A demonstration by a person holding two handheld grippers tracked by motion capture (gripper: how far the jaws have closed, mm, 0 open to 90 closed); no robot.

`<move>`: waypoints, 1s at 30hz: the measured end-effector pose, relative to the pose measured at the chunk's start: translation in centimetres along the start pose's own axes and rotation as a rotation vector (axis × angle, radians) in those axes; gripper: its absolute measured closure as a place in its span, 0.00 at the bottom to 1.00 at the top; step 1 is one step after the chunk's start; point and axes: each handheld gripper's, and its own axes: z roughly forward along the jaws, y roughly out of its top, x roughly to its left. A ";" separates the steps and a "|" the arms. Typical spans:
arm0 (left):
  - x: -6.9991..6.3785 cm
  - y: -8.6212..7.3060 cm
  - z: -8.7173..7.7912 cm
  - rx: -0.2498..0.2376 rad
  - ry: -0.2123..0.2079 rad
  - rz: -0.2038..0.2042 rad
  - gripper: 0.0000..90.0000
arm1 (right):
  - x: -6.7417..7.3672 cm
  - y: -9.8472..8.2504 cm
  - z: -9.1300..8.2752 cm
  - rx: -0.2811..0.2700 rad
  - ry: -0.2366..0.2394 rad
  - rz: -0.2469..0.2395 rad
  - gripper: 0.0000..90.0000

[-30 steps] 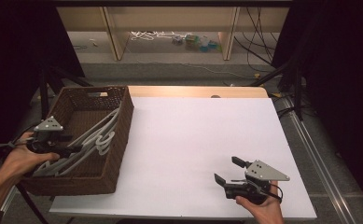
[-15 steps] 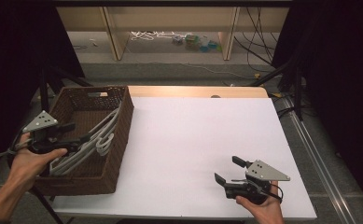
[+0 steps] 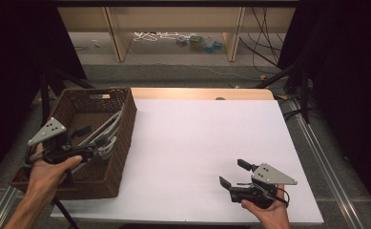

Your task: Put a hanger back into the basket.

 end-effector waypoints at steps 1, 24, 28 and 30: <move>-0.3 -0.1 0.1 -0.014 -0.005 -0.001 0.26 | 0.0 0.0 0.0 -0.001 0.000 -0.001 0.18; -6.8 -2.9 2.6 -0.093 -0.127 0.053 0.18 | 0.0 0.1 0.0 -0.028 0.005 -0.007 0.18; -7.5 -3.7 2.8 -0.100 -0.129 0.054 0.18 | 0.2 0.2 0.1 -0.034 -0.002 -0.017 0.18; -7.7 -4.3 3.0 -0.104 -0.126 0.046 0.18 | 0.3 0.2 0.1 -0.036 -0.009 -0.022 0.18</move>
